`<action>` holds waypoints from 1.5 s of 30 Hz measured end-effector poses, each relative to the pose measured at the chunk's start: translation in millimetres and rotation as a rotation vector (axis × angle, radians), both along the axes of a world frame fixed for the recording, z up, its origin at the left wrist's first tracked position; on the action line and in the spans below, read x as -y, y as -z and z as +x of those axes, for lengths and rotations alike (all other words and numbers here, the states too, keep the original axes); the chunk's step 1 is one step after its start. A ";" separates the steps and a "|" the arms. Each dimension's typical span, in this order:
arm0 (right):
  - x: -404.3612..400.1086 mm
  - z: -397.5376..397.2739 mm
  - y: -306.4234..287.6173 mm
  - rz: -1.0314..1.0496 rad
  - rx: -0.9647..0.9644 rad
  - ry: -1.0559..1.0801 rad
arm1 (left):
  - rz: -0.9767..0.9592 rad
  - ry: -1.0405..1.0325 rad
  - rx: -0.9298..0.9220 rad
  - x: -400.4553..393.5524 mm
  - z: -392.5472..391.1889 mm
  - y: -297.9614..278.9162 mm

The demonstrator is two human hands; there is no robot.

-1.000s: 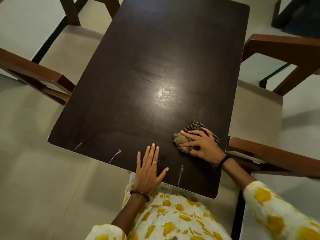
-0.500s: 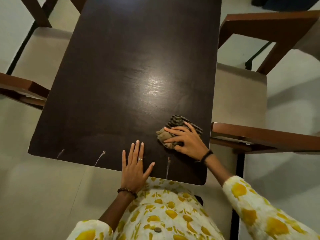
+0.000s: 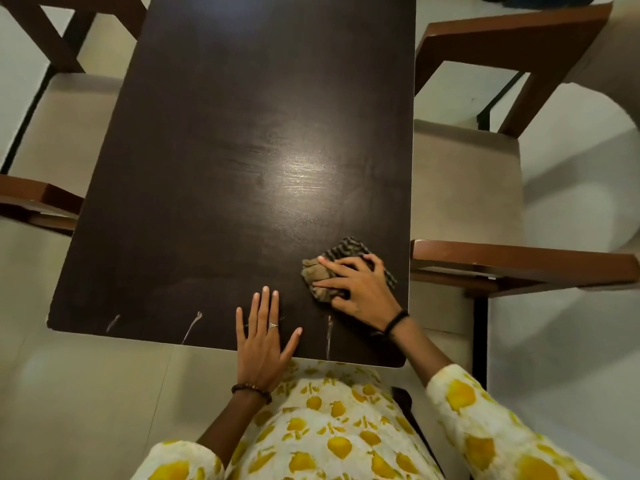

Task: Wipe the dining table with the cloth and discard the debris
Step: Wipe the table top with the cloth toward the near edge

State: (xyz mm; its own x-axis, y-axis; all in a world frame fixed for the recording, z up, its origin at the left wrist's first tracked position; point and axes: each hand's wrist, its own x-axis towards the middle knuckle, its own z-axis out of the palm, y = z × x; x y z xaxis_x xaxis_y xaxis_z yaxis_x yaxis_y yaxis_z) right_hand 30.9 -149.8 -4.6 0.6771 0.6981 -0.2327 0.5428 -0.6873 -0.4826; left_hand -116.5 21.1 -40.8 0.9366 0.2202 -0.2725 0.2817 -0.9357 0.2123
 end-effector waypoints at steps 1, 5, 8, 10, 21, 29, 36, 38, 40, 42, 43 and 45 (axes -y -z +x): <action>-7.2 1.5 -0.3 -0.002 0.001 -0.040 | 0.008 0.000 0.009 0.6 0.0 0.7; 6.7 7.6 3.2 0.005 0.031 -0.109 | 0.018 0.011 0.020 0.6 0.5 1.0; 41.2 10.1 9.5 0.036 0.057 0.042 | 0.009 0.011 0.024 1.0 0.5 0.7; 57.9 7.5 11.6 0.063 0.068 0.166 | 0.001 0.005 0.034 0.0 -0.4 0.7; 54.9 -99.2 19.2 0.042 0.173 0.555 | -0.106 0.069 0.050 -11.3 -2.3 -1.3; 39.1 -43.2 27.0 -0.166 0.336 0.487 | -0.126 0.306 0.095 -52.9 1.6 -3.2; 32.2 -64.7 32.7 -0.180 0.286 0.555 | -0.084 0.411 0.109 -64.6 2.4 0.7; 35.6 -90.0 34.4 -0.162 0.282 0.588 | -0.088 0.414 0.103 -64.9 2.2 1.4; 36.0 -110.9 35.9 -0.161 0.281 0.622 | -0.093 0.414 0.092 -65.4 2.3 1.1; 34.7 -119.5 37.0 -0.179 0.284 0.651 | -0.094 0.415 0.085 -65.9 2.6 0.5; 34.3 -118.4 37.2 -0.189 0.283 0.658 | -0.096 0.416 0.087 -66.2 2.7 0.5; 33.1 -109.0 36.4 -0.202 0.280 0.666 | -0.094 0.419 0.093 -66.3 2.8 1.1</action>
